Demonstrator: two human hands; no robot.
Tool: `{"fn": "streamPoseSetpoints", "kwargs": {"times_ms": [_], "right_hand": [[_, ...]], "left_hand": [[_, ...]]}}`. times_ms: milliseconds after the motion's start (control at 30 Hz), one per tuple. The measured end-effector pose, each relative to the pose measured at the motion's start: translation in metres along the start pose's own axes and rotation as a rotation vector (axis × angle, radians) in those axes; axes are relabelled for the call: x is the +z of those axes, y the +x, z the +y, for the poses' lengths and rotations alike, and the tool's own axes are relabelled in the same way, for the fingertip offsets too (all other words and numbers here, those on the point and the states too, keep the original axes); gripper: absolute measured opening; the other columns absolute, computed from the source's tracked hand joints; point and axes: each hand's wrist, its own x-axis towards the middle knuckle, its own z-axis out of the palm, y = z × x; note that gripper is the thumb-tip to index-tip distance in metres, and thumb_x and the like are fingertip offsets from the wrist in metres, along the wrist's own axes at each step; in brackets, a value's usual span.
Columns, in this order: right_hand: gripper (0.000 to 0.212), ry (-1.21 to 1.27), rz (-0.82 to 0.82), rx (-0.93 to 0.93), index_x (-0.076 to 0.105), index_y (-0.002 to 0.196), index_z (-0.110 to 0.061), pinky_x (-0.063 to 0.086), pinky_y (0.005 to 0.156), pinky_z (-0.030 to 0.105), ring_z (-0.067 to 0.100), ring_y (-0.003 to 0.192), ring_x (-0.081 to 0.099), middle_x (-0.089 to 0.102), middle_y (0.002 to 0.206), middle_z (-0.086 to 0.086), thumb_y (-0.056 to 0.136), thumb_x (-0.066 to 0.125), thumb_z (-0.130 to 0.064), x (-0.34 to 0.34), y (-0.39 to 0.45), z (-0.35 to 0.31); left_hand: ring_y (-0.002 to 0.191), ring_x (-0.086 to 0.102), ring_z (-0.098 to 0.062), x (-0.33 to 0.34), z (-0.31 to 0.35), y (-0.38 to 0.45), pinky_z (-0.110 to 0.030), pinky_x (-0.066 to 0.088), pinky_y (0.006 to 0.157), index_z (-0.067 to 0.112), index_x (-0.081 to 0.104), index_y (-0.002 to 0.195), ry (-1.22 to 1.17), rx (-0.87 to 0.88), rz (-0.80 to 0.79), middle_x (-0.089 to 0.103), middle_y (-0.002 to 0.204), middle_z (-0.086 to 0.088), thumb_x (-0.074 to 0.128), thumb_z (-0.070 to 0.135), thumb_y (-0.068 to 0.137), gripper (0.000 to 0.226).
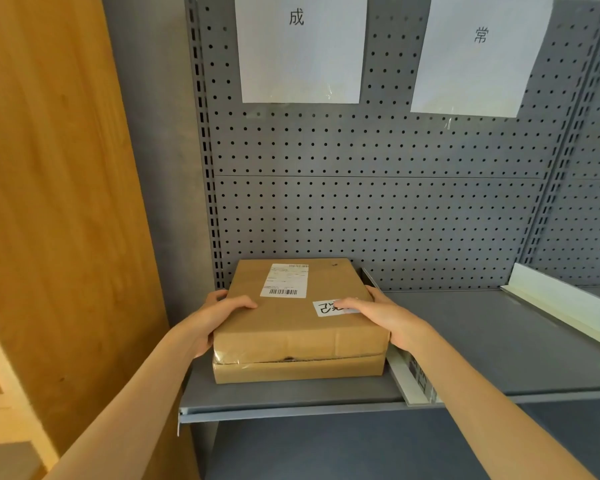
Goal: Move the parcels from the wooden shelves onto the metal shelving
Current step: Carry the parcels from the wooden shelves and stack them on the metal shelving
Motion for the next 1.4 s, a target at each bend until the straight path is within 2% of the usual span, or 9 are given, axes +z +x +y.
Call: {"fn": "streamPoseSetpoints", "kwargs": {"times_ms": [100,200,300,367,467,700,900,1133,1400], "right_hand": [[0.096,-0.018,0.004,0.015,0.026,0.148,-0.023,0.047,0.099,0.044,0.024,0.113,0.056,0.053,0.133,0.006,0.070,0.080,-0.041,0.000,0.001,0.000],[0.101,-0.033,0.013,0.029,0.027,0.148,-0.022,0.048,0.099,0.043,0.024,0.113,0.057,0.052,0.134,0.006,0.067,0.082,-0.044,0.001,-0.003,-0.002],[0.102,-0.174,0.055,0.000,0.018,0.152,-0.018,0.041,0.103,0.035,0.024,0.127,0.046,0.039,0.147,0.006,0.073,0.077,-0.045,0.003,-0.011,-0.012],[0.098,-0.304,0.143,-0.084,0.015,0.152,-0.016,0.035,0.107,0.034,0.025,0.137,0.035,0.030,0.153,0.007,0.079,0.075,-0.041,0.005,-0.021,-0.023],[0.088,-0.431,0.252,-0.225,0.020,0.151,-0.013,0.031,0.107,0.037,0.026,0.139,0.030,0.029,0.153,0.009,0.083,0.071,-0.036,0.010,-0.043,-0.037],[0.066,-0.870,0.498,-0.511,0.032,0.145,-0.013,0.036,0.100,0.038,0.028,0.130,0.037,0.041,0.142,0.008,0.091,0.058,-0.040,0.019,-0.131,-0.069],[0.059,-1.100,0.573,-0.733,0.038,0.142,-0.013,0.031,0.104,0.035,0.025,0.127,0.040,0.044,0.138,0.006,0.093,0.054,-0.042,0.031,-0.211,-0.067],[0.054,-1.148,0.519,-0.784,0.041,0.138,-0.013,0.032,0.102,0.034,0.025,0.124,0.041,0.045,0.135,0.006,0.094,0.052,-0.042,0.061,-0.283,-0.059],[0.056,-1.106,0.471,-0.854,0.040,0.140,-0.013,0.031,0.102,0.034,0.025,0.125,0.040,0.044,0.138,0.006,0.094,0.052,-0.041,0.128,-0.345,-0.085]], "left_hand": [[0.096,0.055,-0.028,0.000,-0.001,0.000,-0.037,0.050,0.076,0.022,0.024,0.142,-0.001,0.009,-0.003,0.050,0.105,-0.010,0.073,0.028,0.078,0.081],[0.096,0.055,-0.027,-0.001,-0.004,0.000,-0.038,0.050,0.080,0.021,0.024,0.142,0.011,0.020,-0.002,0.050,0.103,-0.008,0.073,0.029,0.079,0.080],[0.090,0.056,-0.021,0.000,0.002,-0.003,-0.033,0.049,0.074,0.017,0.028,0.142,0.087,0.071,0.023,0.052,0.104,-0.004,0.072,0.031,0.080,0.077],[0.093,0.055,-0.019,0.000,0.007,-0.012,-0.030,0.047,0.073,0.015,0.030,0.143,0.219,0.174,0.085,0.052,0.121,-0.006,0.071,0.032,0.082,0.076],[0.119,0.050,-0.026,-0.003,0.011,-0.031,-0.034,0.043,0.091,0.014,0.034,0.143,0.474,0.365,0.198,0.048,0.138,-0.010,0.069,0.038,0.084,0.073],[0.113,0.055,-0.025,-0.020,0.029,-0.125,-0.036,0.046,0.086,0.021,0.048,0.134,0.983,0.724,0.469,0.058,0.126,-0.005,0.062,0.044,0.087,0.054],[0.106,0.058,-0.025,-0.018,0.021,-0.212,-0.035,0.048,0.083,0.018,0.053,0.130,1.139,0.941,0.671,0.062,0.119,-0.006,0.057,0.038,0.091,0.045],[0.108,0.057,-0.023,-0.031,-0.003,-0.292,-0.033,0.046,0.084,0.021,0.052,0.130,1.203,0.927,0.754,0.061,0.120,-0.003,0.053,0.041,0.092,0.043],[0.113,0.056,-0.024,-0.104,-0.029,-0.360,-0.036,0.045,0.092,0.019,0.050,0.132,1.209,0.849,0.810,0.059,0.123,-0.003,0.051,0.039,0.093,0.044]]}}
